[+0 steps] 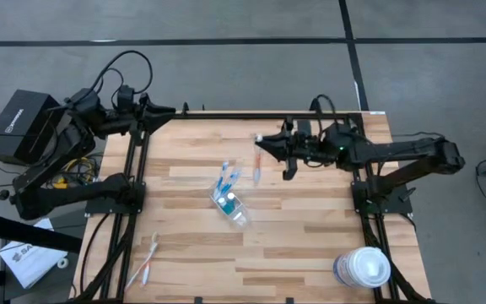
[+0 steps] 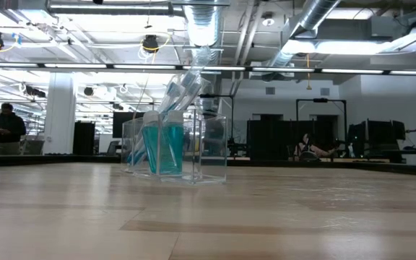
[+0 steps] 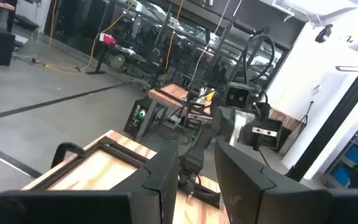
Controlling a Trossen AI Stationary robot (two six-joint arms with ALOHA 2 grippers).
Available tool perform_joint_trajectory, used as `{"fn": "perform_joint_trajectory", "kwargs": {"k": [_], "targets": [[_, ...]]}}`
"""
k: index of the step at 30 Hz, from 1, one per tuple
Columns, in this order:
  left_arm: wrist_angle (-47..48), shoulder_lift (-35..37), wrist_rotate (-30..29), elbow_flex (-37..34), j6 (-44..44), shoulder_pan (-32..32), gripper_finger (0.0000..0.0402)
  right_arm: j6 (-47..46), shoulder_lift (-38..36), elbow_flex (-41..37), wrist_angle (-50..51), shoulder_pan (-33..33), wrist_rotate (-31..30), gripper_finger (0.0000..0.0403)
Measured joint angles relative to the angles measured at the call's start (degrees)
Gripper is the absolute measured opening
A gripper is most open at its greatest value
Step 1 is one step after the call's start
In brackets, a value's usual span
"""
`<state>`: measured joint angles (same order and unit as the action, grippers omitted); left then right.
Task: Pick & Place toothbrushing station
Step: Put the right orange toothbrush into the transparent organizer
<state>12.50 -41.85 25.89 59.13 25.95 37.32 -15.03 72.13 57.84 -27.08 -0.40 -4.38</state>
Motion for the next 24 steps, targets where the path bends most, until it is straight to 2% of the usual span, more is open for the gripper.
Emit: {"fn": "perform_joint_trajectory", "kwargs": {"k": [2,8,13,19,24], "targets": [[-0.7,-0.8,-1.1,0.0,0.0,-0.6,0.0099,0.8,-0.4,-1.3,-0.9,-0.1,0.3,0.0007],[-0.9,-5.2,-3.3,0.0,-1.1,-4.4,0.0099,2.8,1.3,-2.8,-0.9,0.1,7.7,0.0007],[-1.2,-10.2,-5.6,0.0,-2.5,-9.2,0.0099,1.5,2.4,-7.7,-5.2,0.8,8.8,0.0007],[-4.0,-13.5,-10.1,-1.6,-4.0,-13.1,0.0099,0.0,2.4,-17.7,-19.0,3.1,2.1,0.0007],[-10.4,-11.1,-15.1,-8.3,-4.7,-13.1,0.0099,0.0,5.5,-22.2,-25.9,5.1,-3.2,0.0007]]}}
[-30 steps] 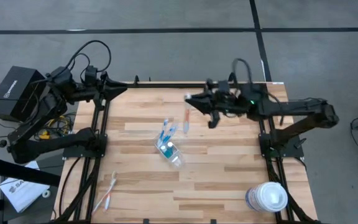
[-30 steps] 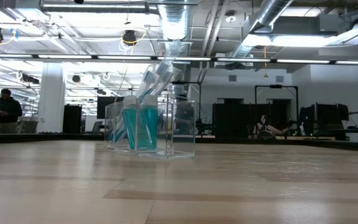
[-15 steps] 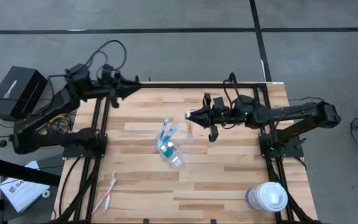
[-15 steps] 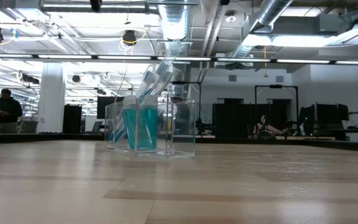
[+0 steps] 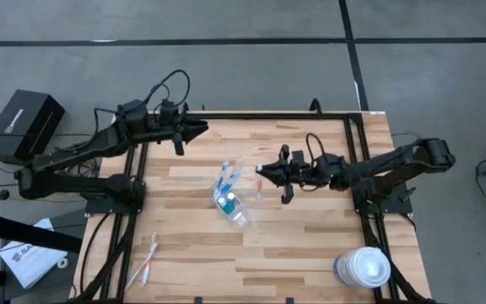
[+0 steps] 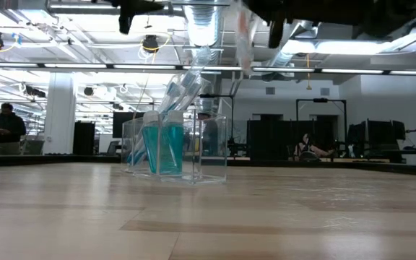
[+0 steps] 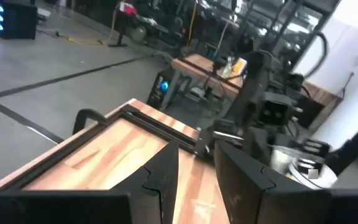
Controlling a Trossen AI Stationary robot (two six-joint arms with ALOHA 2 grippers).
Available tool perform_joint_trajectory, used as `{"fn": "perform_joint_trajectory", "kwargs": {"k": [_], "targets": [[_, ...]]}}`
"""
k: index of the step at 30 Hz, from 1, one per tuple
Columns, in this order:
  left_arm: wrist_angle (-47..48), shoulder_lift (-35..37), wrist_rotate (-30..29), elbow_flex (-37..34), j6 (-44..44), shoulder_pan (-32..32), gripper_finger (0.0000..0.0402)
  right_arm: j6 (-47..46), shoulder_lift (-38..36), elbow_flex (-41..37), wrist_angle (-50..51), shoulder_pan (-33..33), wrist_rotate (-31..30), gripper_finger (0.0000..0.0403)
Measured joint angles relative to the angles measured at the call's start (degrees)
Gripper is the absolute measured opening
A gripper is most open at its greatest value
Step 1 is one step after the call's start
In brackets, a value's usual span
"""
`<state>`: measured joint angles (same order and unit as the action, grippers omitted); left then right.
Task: Pick & Place toothbrushing station
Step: Put the right orange toothbrush into the transparent organizer
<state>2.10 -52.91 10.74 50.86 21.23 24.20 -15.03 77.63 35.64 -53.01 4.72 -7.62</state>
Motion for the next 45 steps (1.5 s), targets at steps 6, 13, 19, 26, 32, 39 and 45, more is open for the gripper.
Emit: {"fn": "perform_joint_trajectory", "kwargs": {"k": [6,13,19,26,32,39,45], "targets": [[-6.2,5.8,-0.7,-10.4,4.9,1.2,0.0099,-0.4,10.3,1.2,-12.3,2.0,-1.8,0.0007],[-7.2,14.8,-3.9,-18.1,5.1,1.6,0.0099,-1.1,19.2,6.0,-15.8,2.0,-1.2,0.0008],[-7.4,21.0,-3.9,-23.6,8.3,1.6,0.0099,-1.6,23.5,8.5,-16.9,2.0,0.2,0.0008],[-7.7,24.9,-3.9,-27.2,9.3,1.6,0.0099,-2.2,26.9,8.9,-17.1,2.0,0.2,0.0008],[-8.4,25.2,-3.7,-28.2,9.7,1.6,0.0099,-2.1,27.8,7.9,-17.9,1.5,0.2,0.0008],[-9.2,25.2,-3.3,-28.2,9.7,1.5,0.0099,-1.9,27.8,4.7,-18.3,1.2,0.2,0.0008],[-9.6,25.2,-2.8,-28.2,9.7,1.2,0.0099,-2.1,27.8,3.4,-18.3,0.9,0.2,0.0008]]}}
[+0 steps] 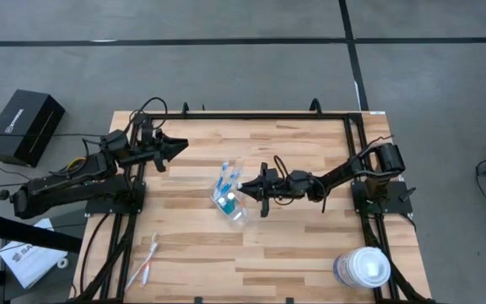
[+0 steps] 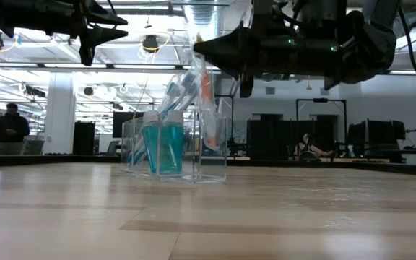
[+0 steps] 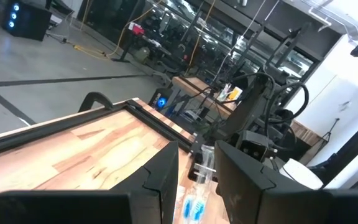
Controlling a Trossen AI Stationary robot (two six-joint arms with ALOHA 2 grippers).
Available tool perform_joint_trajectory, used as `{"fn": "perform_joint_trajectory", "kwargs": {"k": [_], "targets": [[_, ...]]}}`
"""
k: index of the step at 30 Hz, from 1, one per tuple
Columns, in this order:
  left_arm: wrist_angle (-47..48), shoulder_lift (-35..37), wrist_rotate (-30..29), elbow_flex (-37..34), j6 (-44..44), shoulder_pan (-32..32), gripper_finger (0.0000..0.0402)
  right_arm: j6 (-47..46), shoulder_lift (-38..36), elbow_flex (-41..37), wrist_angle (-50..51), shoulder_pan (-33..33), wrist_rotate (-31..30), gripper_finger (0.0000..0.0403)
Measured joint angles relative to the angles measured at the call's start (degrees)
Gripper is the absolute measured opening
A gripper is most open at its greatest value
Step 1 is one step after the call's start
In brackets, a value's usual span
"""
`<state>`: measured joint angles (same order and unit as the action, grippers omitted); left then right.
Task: Pick & Place toothbrushing station
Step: Put the right orange toothbrush into the transparent organizer
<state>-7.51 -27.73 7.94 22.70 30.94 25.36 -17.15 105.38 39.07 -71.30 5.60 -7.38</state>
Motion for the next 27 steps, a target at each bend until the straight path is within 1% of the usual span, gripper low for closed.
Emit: {"fn": "perform_joint_trajectory", "kwargs": {"k": [2,5,10,13,27], "targets": [[0.0,0.0,0.0,0.0,0.0,0.0,0.0099,0.0,0.1,0.0,0.2,-0.1,0.0,0.0008],[-0.3,0.0,0.0,0.0,0.0,0.0,0.0099,-0.3,2.2,0.0,-1.1,-0.1,0.1,0.0008],[-0.4,-0.1,0.0,0.0,0.0,0.0,0.0099,-2.2,6.3,0.5,-6.4,0.0,1.4,0.0008],[-0.4,0.0,0.1,0.0,0.0,0.0,0.0099,-2.4,7.4,0.5,-9.7,0.0,1.4,0.0008],[-0.5,-0.1,0.5,0.0,0.0,0.0,0.0099,-2.3,7.4,0.5,-7.9,0.1,1.6,0.0013]]}}
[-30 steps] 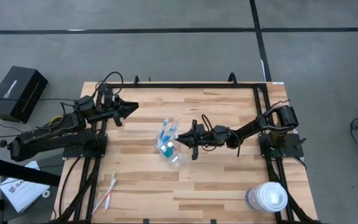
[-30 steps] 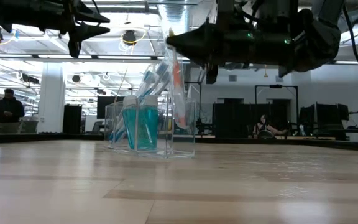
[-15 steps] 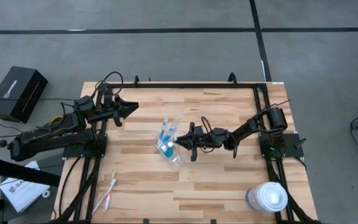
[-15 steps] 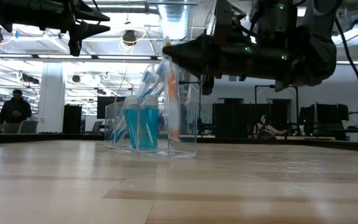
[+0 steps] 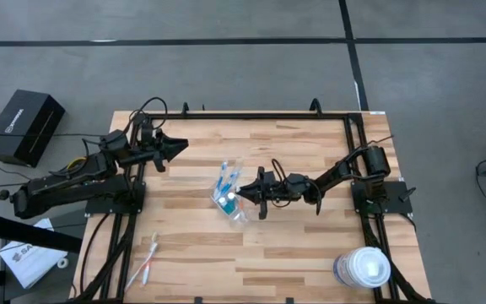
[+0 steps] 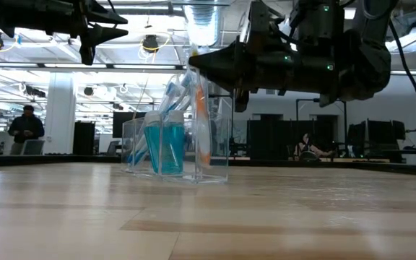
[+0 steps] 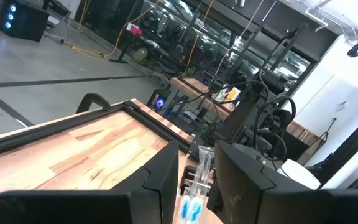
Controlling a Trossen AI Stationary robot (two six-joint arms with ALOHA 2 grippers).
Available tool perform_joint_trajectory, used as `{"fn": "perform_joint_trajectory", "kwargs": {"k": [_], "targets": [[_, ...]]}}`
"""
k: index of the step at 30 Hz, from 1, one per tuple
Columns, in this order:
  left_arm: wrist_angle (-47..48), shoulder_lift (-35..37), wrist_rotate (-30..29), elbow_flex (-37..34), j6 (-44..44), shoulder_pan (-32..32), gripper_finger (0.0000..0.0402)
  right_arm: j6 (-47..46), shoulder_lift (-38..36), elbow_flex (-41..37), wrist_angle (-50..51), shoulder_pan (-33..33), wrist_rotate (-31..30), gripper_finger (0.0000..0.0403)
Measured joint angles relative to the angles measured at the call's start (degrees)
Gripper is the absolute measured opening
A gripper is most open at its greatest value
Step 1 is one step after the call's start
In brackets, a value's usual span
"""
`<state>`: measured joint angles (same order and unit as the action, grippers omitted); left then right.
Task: Pick & Place toothbrushing station
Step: Put the right orange toothbrush into the transparent organizer
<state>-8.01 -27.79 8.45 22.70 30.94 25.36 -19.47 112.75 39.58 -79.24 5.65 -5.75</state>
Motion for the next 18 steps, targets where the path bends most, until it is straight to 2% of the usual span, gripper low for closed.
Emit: {"fn": "perform_joint_trajectory", "kwargs": {"k": [9,18], "targets": [[-0.3,0.0,0.0,0.0,0.0,0.0,0.0099,-0.2,0.0,0.0,0.2,0.0,1.6,0.0024],[-0.3,0.0,1.0,0.0,0.7,0.0,0.0099,-3.5,0.0,0.0,-0.1,-0.1,1.7,0.0098]]}}
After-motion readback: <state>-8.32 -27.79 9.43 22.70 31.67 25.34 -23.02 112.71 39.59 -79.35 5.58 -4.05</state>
